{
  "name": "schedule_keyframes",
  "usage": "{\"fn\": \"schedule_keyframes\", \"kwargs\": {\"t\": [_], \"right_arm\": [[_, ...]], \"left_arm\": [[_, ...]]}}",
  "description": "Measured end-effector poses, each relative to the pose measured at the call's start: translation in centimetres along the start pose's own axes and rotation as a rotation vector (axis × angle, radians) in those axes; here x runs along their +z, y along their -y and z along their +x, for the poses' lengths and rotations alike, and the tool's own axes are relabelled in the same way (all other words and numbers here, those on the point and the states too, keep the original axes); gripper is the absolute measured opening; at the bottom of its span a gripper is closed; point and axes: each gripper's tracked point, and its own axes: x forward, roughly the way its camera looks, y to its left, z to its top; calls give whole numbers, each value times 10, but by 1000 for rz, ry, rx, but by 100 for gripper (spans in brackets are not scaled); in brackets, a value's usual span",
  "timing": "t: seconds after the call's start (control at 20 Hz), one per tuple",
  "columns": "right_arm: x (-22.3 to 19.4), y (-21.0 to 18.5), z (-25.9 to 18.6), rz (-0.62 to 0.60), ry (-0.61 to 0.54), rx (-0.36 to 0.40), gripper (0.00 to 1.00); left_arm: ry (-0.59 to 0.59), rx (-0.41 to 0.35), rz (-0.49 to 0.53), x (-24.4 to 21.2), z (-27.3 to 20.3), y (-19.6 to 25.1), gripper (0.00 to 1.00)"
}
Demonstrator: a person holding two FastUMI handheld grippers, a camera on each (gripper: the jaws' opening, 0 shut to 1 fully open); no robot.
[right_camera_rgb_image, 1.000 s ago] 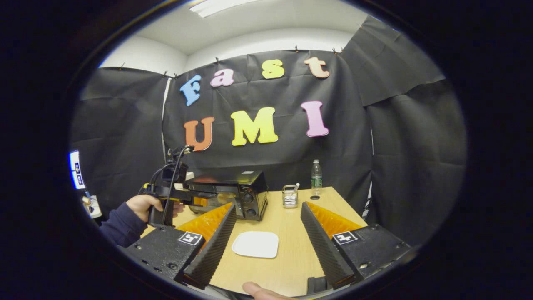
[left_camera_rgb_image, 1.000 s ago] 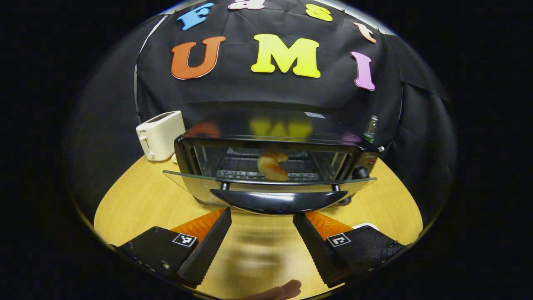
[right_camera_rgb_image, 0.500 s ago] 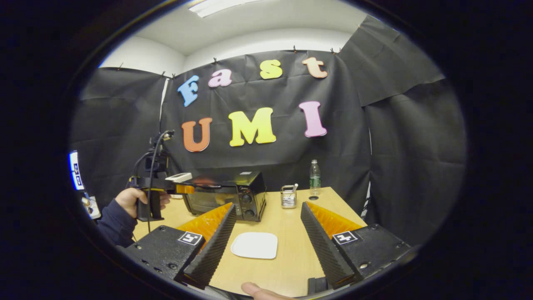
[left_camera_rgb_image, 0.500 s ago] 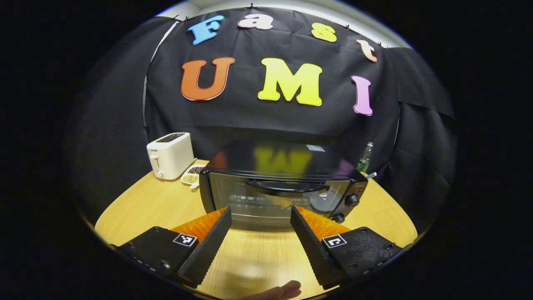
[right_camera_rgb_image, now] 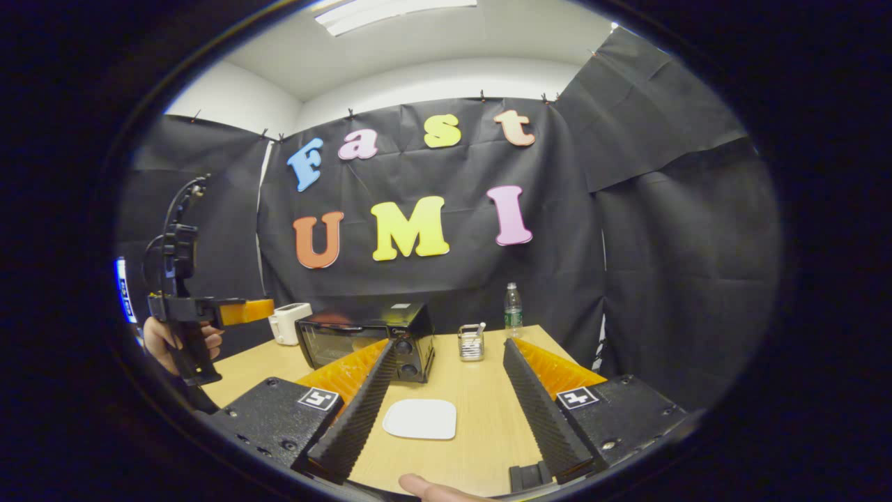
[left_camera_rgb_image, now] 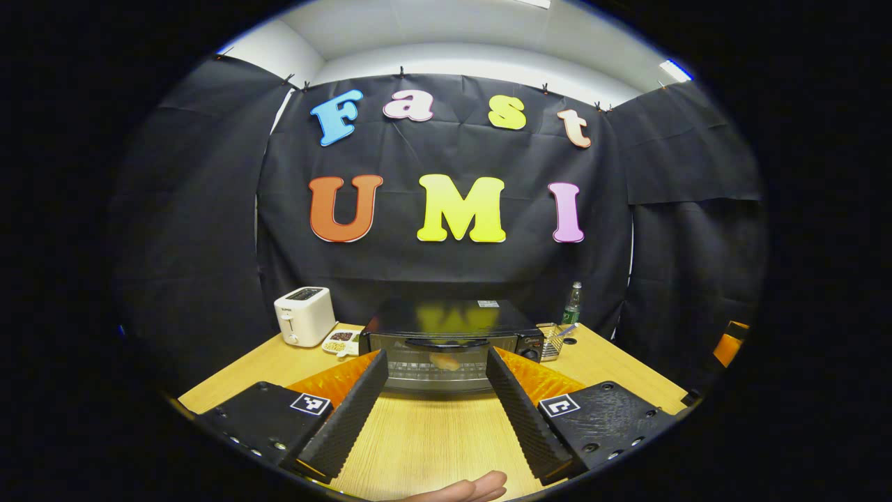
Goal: Open the electric oven with the left hand, put the food in, and close the electric oven.
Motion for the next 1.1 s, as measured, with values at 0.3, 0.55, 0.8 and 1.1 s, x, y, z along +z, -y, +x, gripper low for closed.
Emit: {"fn": "schedule_keyframes", "kwargs": {"t": [0.3, 0.55, 0.8, 1.1], "right_arm": [[19, 17, -23, 14, 43, -67, 96], [29, 17, -39, 3, 69, -81, 97], [26, 4, -51, 31, 87, -34, 99], [27, 2, -50, 32, 89, -22, 99]], "left_arm": [[80, 3, -2, 10, -87, -3, 93], [129, 28, -24, 8, -125, -13, 94], [155, 5, 49, -12, -141, -9, 93], [138, 5, 36, -12, -145, -10, 94]]}}
